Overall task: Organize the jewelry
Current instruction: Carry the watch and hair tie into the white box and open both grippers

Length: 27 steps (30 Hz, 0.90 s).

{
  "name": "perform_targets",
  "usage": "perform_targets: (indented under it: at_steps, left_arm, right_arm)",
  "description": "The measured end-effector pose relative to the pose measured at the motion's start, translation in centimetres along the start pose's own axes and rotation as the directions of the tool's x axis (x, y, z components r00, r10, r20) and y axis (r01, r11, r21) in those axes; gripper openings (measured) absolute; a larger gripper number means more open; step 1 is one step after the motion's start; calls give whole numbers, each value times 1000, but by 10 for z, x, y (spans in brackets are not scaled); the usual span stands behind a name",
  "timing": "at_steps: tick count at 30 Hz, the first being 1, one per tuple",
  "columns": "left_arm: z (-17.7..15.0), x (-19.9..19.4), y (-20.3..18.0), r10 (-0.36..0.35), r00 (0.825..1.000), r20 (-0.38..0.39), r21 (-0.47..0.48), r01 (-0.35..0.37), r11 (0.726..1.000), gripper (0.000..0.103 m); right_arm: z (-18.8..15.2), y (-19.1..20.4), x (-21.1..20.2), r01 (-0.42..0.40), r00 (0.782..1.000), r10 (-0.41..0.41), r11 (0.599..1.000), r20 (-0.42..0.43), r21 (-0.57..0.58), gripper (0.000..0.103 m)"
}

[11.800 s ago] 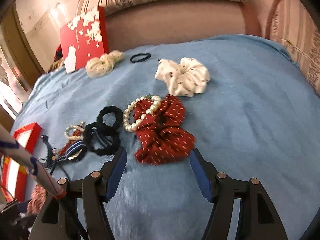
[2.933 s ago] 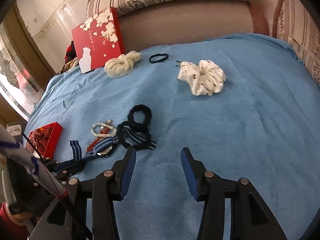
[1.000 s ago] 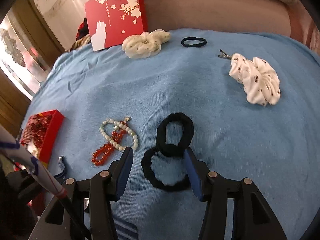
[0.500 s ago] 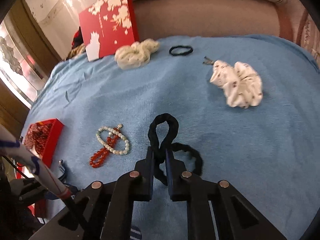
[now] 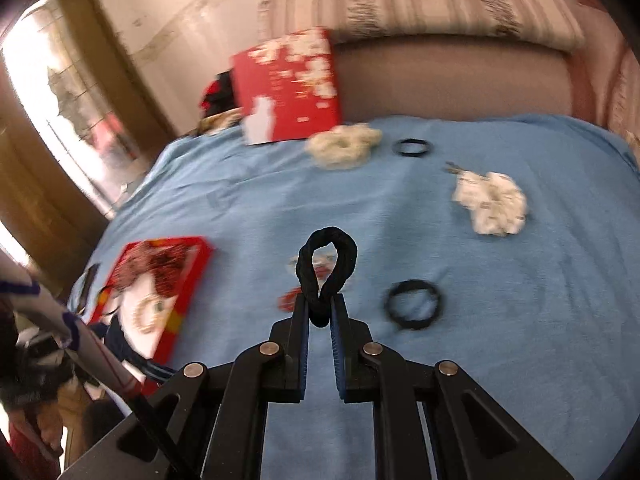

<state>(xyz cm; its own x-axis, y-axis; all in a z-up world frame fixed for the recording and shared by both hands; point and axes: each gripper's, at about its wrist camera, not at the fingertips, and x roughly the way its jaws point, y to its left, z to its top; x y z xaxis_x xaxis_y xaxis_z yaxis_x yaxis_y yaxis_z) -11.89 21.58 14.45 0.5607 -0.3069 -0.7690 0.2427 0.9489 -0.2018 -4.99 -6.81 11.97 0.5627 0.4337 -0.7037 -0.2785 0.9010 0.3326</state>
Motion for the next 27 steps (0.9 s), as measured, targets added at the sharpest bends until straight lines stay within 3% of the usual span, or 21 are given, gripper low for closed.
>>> perform_targets:
  at_steps: [3, 10, 12, 15, 22, 27]
  left_arm:
    - [-11, -17, 35, 120, 993, -7, -70, -120, 990, 38]
    - [-46, -23, 121, 315, 946, -82, -257, -325, 910, 38]
    - [-52, -19, 140, 309, 946, -98, -310, -324, 894, 38]
    - [-61, -10, 166, 241, 964, -111, -400, -265, 877, 38]
    - [-68, 4, 176, 194, 973, -128, -431, -231, 873, 38]
    - [-64, -8, 179, 157, 986, -63, -480, -168, 861, 38]
  right_arm:
    - [-4, 39, 4, -62, 998, 61, 996, -26, -63, 12]
    - [-28, 147, 41, -215, 969, 179, 950, -168, -226, 12]
    - [-36, 166, 56, -234, 962, 183, 937, -204, -258, 12]
    - [-50, 195, 85, -249, 950, 171, 919, -261, -305, 12]
    - [-81, 237, 136, -282, 921, 138, 882, -365, -378, 12]
    - [-95, 253, 143, -283, 920, 112, 855, -377, -435, 17]
